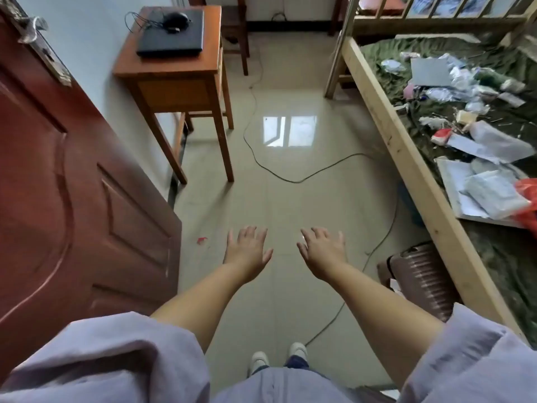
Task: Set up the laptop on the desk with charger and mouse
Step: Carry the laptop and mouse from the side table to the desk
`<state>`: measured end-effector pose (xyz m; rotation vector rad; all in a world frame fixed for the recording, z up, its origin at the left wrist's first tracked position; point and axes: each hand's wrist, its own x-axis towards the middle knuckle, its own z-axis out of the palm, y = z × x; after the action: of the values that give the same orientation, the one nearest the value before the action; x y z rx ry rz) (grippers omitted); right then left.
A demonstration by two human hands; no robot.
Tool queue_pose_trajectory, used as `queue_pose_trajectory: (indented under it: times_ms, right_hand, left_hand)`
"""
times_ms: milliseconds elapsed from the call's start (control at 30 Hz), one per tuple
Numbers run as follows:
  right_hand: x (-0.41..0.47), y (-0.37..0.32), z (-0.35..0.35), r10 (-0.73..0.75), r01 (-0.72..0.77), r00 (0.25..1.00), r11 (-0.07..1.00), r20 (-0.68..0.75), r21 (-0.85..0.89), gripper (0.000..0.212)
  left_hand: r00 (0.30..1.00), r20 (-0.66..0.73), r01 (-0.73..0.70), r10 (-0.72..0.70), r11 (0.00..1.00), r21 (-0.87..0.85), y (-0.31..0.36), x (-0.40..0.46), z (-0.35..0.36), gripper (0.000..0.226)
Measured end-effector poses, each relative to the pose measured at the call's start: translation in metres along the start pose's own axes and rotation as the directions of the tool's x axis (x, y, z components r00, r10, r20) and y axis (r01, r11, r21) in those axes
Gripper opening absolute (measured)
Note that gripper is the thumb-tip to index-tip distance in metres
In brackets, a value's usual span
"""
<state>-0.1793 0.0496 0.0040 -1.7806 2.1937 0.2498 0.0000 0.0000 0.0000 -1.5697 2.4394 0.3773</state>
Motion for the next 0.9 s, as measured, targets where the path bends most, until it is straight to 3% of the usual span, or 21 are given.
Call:
queue_pose_trajectory:
  times_ms: [300,500,900]
  right_hand:
    - [0.029,0.012,0.003,0.048,-0.068,0.990,0.986,0.135,0.149,0.043]
    - [0.099,0.048,-0.020,0.046,-0.064,0.993,0.983,0.106,0.171,0.043]
    - [0.300,0.147,-0.131,-0.005,0.004,1.000,0.994,0.011,0.106,0.044]
  left_hand:
    - [0.995,0.088,-0.055,0.055,0.998,-0.002,-0.004,0.040,-0.002,0.057]
    - [0.986,0.154,-0.057,0.066,0.996,-0.065,0.008,0.117,-0.026,0.047]
    - [0.995,0.059,0.095,-0.084,0.975,-0.203,0.049,0.317,-0.120,0.047]
